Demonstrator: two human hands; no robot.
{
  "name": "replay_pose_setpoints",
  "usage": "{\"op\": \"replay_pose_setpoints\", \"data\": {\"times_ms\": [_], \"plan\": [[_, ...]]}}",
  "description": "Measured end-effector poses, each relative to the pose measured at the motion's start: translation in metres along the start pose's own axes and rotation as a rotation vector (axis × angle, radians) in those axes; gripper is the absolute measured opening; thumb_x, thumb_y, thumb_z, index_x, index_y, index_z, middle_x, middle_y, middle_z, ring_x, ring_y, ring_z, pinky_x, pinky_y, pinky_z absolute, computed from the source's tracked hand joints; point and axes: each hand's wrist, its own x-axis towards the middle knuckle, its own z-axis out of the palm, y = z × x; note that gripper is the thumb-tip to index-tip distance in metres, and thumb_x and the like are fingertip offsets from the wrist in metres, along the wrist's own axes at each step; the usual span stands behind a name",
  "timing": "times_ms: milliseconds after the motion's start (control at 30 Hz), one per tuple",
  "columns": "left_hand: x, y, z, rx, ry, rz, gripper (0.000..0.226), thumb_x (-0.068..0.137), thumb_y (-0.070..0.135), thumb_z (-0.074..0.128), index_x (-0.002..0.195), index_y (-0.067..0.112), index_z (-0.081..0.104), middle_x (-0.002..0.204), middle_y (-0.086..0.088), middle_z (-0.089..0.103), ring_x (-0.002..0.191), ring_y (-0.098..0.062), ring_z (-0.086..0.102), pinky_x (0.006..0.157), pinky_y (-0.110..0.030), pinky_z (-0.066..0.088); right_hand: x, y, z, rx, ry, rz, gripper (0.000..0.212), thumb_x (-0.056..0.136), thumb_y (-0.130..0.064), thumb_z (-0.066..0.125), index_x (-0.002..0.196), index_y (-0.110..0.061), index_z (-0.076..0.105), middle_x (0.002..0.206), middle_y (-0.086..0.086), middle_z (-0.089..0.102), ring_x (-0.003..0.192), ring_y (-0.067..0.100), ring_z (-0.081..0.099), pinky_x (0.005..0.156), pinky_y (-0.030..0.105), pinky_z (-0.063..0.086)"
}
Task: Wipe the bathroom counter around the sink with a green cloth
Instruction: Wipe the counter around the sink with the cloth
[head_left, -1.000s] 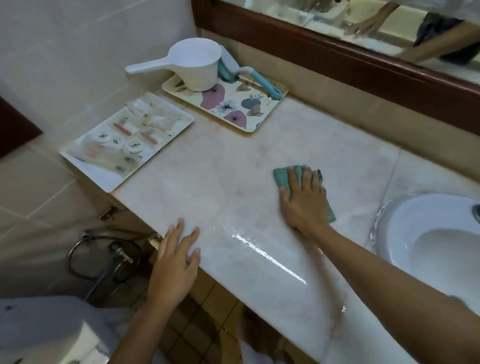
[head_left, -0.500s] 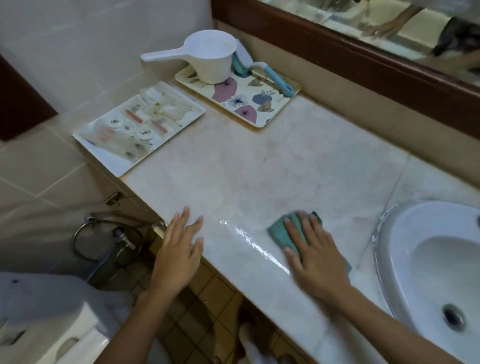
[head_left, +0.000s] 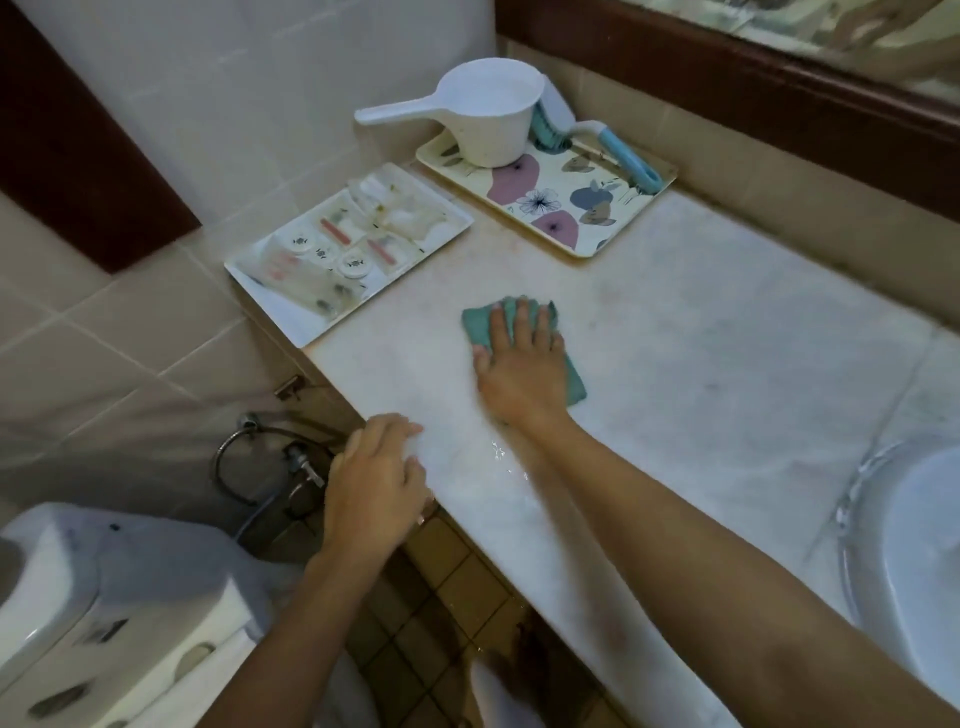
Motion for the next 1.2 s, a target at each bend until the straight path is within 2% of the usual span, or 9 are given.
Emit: {"op": "replay_pose_setpoints", "data": {"times_ms": [67,200,267,367,567,733,900,1067,1200], "plan": [[0.005,-0.010,-0.004,0.000,0.066,-0.106,0.037,0.092,0.016,0.050,0.129,0.019,0.055,0.146,0.001,0.040,0.133,-0.023,0.035,0.098,-0.050,0.039,-0.044,-0.016,0.010,0.000,-0.058,-0.180,0.062,0.100,-0.048,0.015,0.154,-0.024,-0.002,0.161,0.006,-0.010,0.147,0.028,-0.015,0.119,0.045,-0.001],[0.019,-0.032,-0.005,0.077,-0.093,-0.197,0.050,0.101,0.029,0.038,0.150,0.030,0.027,0.161,0.008,0.011,0.147,-0.020,0.012,0.108,-0.058,0.026,-0.132,0.029,0.003,-0.058,-0.175,-0.504,0.060,0.099,-0.053,0.013,0.152,-0.035,-0.007,0.161,-0.004,-0.014,0.146,0.018,-0.019,0.118,0.039,-0.001],[0.017,-0.036,-0.003,0.054,-0.173,-0.193,0.055,0.101,0.028,0.037,0.152,0.033,0.018,0.162,0.011,0.001,0.147,-0.020,0.011,0.110,-0.058,0.024,-0.134,0.069,-0.009,-0.110,-0.143,-0.499,0.059,0.098,-0.055,0.013,0.151,-0.039,-0.005,0.161,-0.008,-0.012,0.146,0.014,-0.017,0.119,0.038,0.005],[0.014,-0.032,-0.005,0.025,-0.264,-0.229,0.073,0.096,0.018,0.048,0.153,0.035,0.006,0.160,0.015,-0.014,0.145,-0.024,0.019,0.109,-0.056,0.027,-0.082,0.091,-0.025,-0.094,-0.085,-0.271,0.061,0.095,-0.057,0.013,0.152,-0.040,0.000,0.162,-0.009,-0.007,0.147,0.014,-0.011,0.119,0.039,0.011],[0.021,-0.023,-0.015,0.086,-0.361,-0.317,0.083,0.090,0.009,0.047,0.153,0.035,-0.001,0.159,0.016,-0.020,0.132,-0.023,0.039,0.106,-0.050,0.030,0.032,0.010,-0.008,-0.101,0.005,0.082,0.064,0.099,-0.048,0.016,0.154,-0.019,0.002,0.161,0.013,-0.003,0.146,0.038,-0.005,0.118,0.050,0.009],[0.022,-0.025,-0.018,0.115,-0.338,-0.316,0.079,0.087,0.011,0.047,0.153,0.033,0.008,0.160,0.018,-0.012,0.131,-0.022,0.043,0.103,-0.051,0.034,-0.019,-0.070,0.028,-0.021,-0.042,-0.221,0.062,0.100,-0.046,0.016,0.154,-0.020,0.000,0.161,0.010,-0.006,0.146,0.035,-0.013,0.119,0.048,0.004],[0.021,-0.031,-0.021,0.095,-0.348,-0.296,0.085,0.086,0.012,0.052,0.152,0.037,0.005,0.159,0.020,-0.014,0.132,-0.016,0.042,0.103,-0.053,0.037,-0.107,-0.005,0.018,-0.033,-0.120,-0.494,0.060,0.099,-0.053,0.016,0.154,-0.032,0.001,0.162,-0.001,-0.006,0.148,0.021,-0.011,0.118,0.041,0.006],[0.021,-0.029,-0.017,0.111,-0.348,-0.293,0.091,0.086,0.007,0.051,0.153,0.036,-0.003,0.158,0.018,-0.022,0.130,-0.016,0.042,0.097,-0.050,0.043,-0.035,0.068,-0.015,-0.101,-0.006,-0.192,0.062,0.094,-0.053,0.018,0.153,-0.034,0.009,0.162,-0.001,0.003,0.148,0.023,0.001,0.116,0.043,0.016],[0.021,-0.027,-0.015,0.093,-0.352,-0.299,0.091,0.084,0.005,0.050,0.152,0.036,-0.002,0.157,0.019,-0.021,0.133,-0.015,0.039,0.095,-0.051,0.045,0.058,0.055,-0.024,-0.106,0.027,0.084,0.063,0.098,-0.049,0.015,0.154,-0.022,0.006,0.162,0.011,0.003,0.147,0.035,0.000,0.117,0.049,0.011]]}}
